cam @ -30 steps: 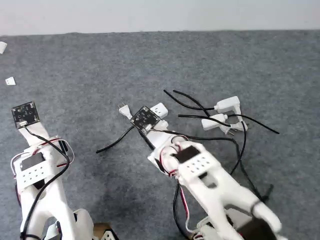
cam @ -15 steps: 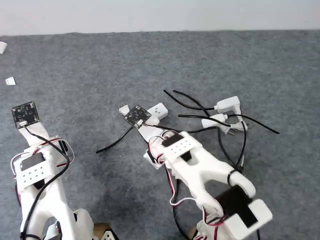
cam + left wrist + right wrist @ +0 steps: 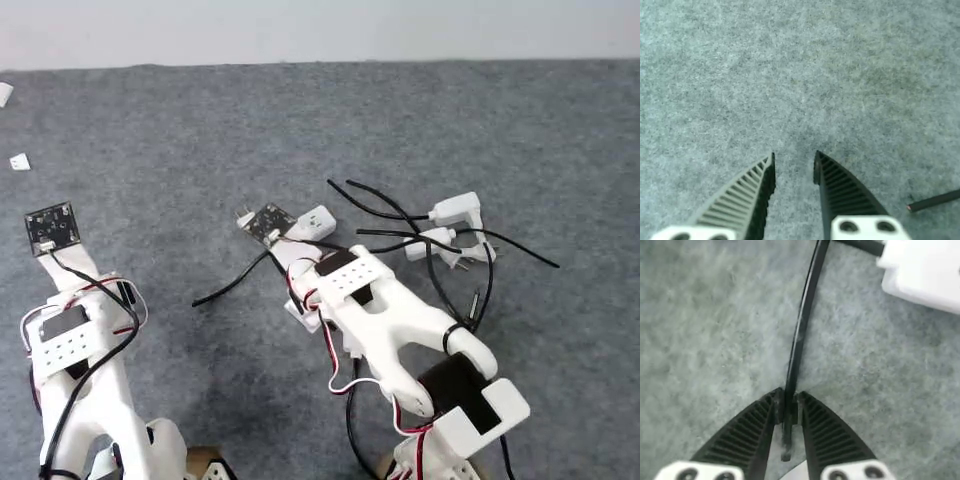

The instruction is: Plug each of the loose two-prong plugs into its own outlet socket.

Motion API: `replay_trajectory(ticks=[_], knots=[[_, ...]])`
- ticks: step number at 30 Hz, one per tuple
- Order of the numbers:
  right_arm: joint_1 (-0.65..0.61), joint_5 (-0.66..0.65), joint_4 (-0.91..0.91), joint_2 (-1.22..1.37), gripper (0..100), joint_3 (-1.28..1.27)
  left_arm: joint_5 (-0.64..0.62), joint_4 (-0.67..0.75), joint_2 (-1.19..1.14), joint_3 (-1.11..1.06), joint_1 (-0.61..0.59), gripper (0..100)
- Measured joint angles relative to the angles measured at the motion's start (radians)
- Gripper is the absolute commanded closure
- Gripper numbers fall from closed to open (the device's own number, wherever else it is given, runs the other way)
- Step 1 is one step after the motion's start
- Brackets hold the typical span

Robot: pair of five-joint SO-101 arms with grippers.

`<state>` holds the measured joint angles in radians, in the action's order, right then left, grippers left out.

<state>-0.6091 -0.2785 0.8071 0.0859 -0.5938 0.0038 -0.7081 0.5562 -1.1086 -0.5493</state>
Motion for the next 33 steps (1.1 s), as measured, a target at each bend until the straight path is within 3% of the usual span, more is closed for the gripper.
replay_trajectory(ticks=[7,12,17,23,27,33], knots=[[-0.009,-0.012,0.117,-0.081,99.0,0.000,0.000,0.000,0.000,0.000,0.000,88],[-0.054,-0.089,0.342,-0.278,99.1,0.044,0.000,0.000,0.000,0.000,0.000,88],[-0.064,-0.091,0.617,-0.450,99.1,0.265,0.000,0.000,0.000,0.000,0.000,88],[-0.049,-0.092,0.927,-0.460,99.1,0.672,0.000,0.000,0.000,0.000,0.000,88],[0.038,-0.071,0.947,-0.448,99.1,0.832,0.000,0.000,0.000,0.000,0.000,88],[0.158,-0.061,0.948,-0.334,99.0,0.856,0.000,0.000,0.000,0.000,0.000,88]])
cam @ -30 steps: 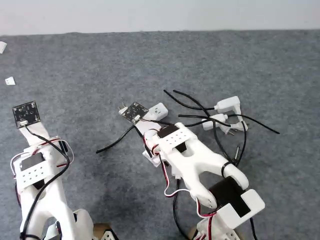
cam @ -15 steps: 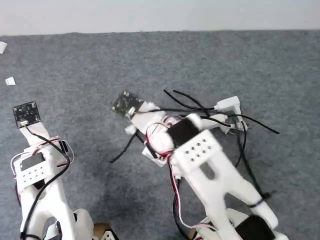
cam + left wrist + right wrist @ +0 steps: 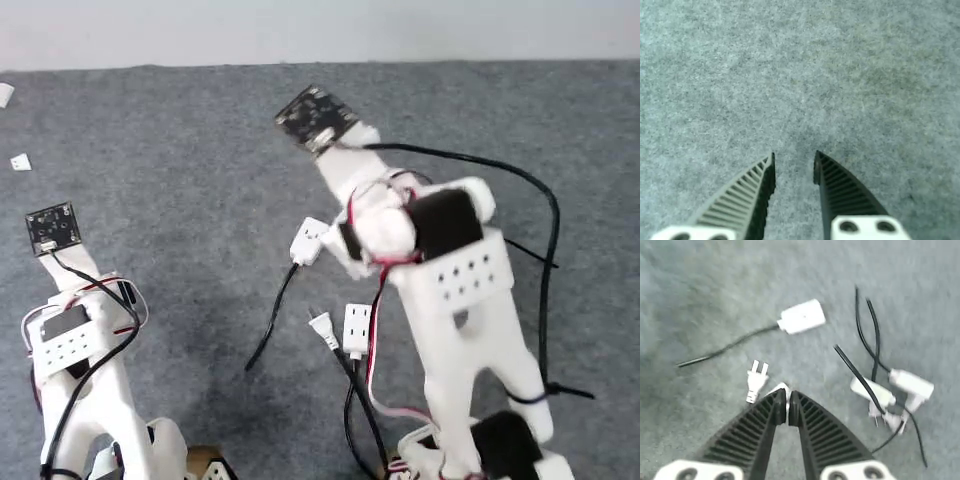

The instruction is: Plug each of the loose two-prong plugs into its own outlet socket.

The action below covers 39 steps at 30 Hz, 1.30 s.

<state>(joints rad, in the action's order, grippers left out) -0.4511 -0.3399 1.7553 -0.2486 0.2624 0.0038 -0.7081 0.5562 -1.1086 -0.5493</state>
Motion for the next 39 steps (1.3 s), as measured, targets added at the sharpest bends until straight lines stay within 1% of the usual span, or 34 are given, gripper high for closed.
replay_trajectory(ticks=[3,5,7,10,13,15,18,25,27,29,32,36,39], knots=[[0.049,0.000,0.000,0.052,98.8,0.000,0.000,0.000,0.000,0.000,0.000,88],[0.054,0.008,0.000,0.078,98.6,0.000,0.000,0.000,0.000,0.000,0.000,88],[0.034,0.023,0.000,0.104,98.0,-0.015,0.000,0.000,0.000,0.000,0.000,88],[-0.028,0.040,0.000,0.141,92.7,-0.103,0.000,0.000,0.000,0.000,0.000,88],[-0.107,0.040,-0.017,0.153,90.0,-0.250,0.000,0.000,0.000,0.000,0.000,88],[-0.146,0.038,-0.071,0.153,90.3,-0.362,0.000,0.000,0.000,0.000,0.000,88],[-0.170,0.028,-0.172,0.123,90.4,-0.546,0.000,0.000,0.000,0.000,0.000,88],[-0.172,0.083,-0.397,-0.117,90.2,-0.984,0.000,0.000,0.000,0.000,0.000,88],[-0.172,0.094,-0.436,-0.183,90.2,-1.083,0.000,0.000,0.000,0.000,0.000,88],[-0.166,0.094,-0.446,-0.227,90.1,-1.131,0.000,0.000,0.000,0.000,0.000,88],[-0.160,0.051,-0.445,-0.239,90.1,-1.171,0.000,0.000,0.000,0.000,0.003,88],[-0.094,-0.023,-0.445,-0.236,90.1,-1.201,0.000,0.000,0.000,0.000,0.006,88],[-0.054,-0.124,-0.445,-0.233,90.1,-1.243,0.000,0.000,0.000,0.000,0.008,88]])
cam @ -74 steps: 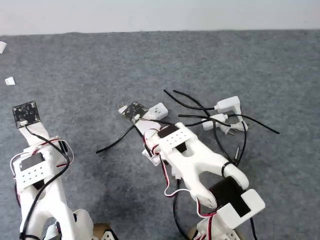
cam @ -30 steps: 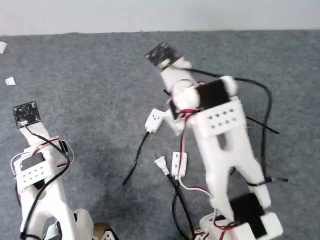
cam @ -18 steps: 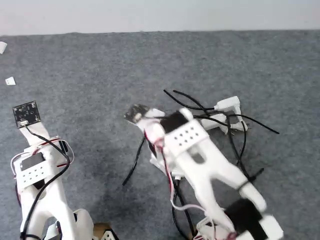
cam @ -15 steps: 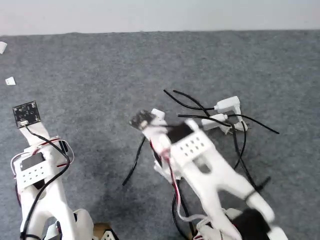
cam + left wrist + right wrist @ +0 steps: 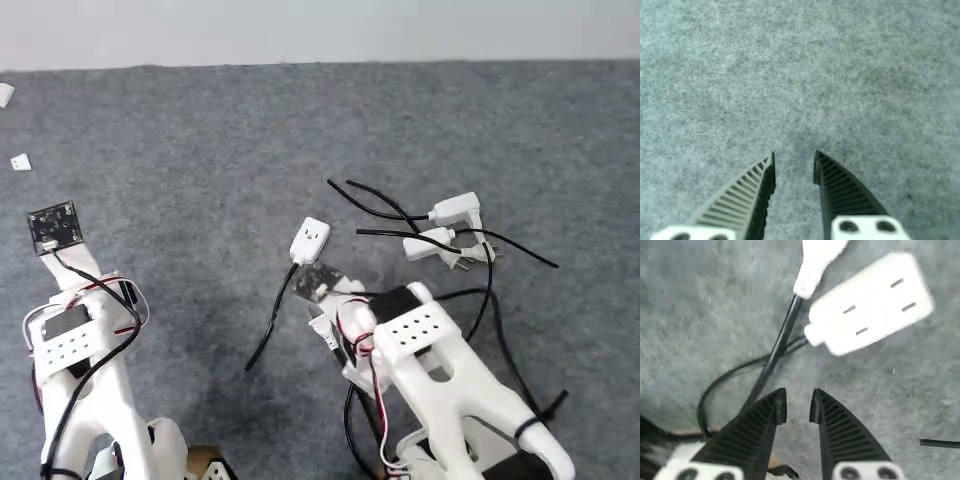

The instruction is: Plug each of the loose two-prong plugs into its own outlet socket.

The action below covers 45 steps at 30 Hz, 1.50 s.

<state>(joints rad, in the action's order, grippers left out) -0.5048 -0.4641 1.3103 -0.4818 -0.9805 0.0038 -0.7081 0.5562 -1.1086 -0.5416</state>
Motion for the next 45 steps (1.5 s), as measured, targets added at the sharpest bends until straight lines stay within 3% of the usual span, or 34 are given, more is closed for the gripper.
replay_trajectory(ticks=[4,9,17,30,45], knots=[[-0.002,-0.075,-0.002,-0.023,88.9,-0.031,0.000,0.000,0.000,0.000,0.005,88],[0.000,-0.037,0.000,-0.143,80.0,-0.041,0.000,0.000,0.000,0.000,0.005,88],[-0.006,0.035,-0.074,-0.186,80.1,-0.169,0.000,0.000,0.000,0.000,0.005,88],[-0.192,0.143,-0.092,-0.247,80.1,-0.178,0.000,0.000,0.000,0.000,0.005,88],[-0.229,0.198,-0.092,-0.267,80.6,-0.192,0.000,0.000,0.000,0.000,0.005,88]])
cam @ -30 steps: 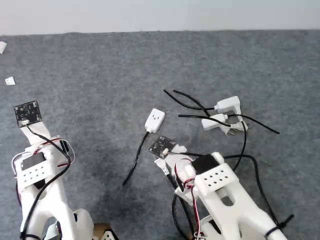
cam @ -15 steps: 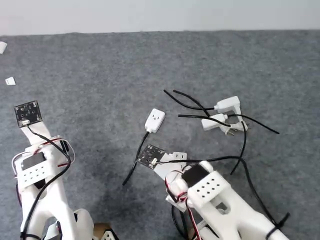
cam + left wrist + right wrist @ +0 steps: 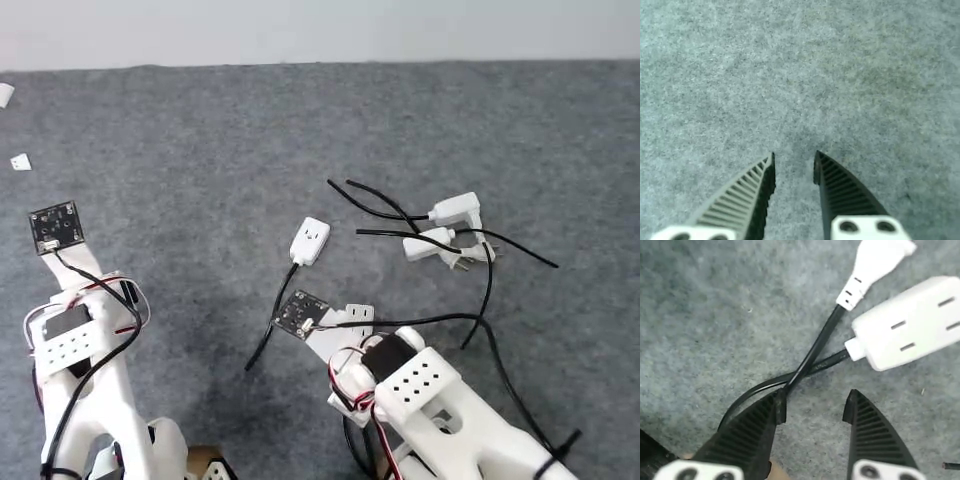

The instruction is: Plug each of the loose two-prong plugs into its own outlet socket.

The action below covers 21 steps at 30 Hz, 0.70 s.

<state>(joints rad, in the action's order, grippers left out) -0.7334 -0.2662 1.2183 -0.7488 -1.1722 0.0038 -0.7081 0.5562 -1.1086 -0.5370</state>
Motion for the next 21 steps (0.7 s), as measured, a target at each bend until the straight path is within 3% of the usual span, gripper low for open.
replay_trajectory(ticks=[5,21], knots=[[-0.020,0.000,-0.006,0.000,86.4,-0.006,0.000,0.000,0.000,0.000,0.000,88],[0.006,-0.055,-0.044,0.000,86.5,-0.052,0.000,0.000,0.000,0.000,-0.002,88]])
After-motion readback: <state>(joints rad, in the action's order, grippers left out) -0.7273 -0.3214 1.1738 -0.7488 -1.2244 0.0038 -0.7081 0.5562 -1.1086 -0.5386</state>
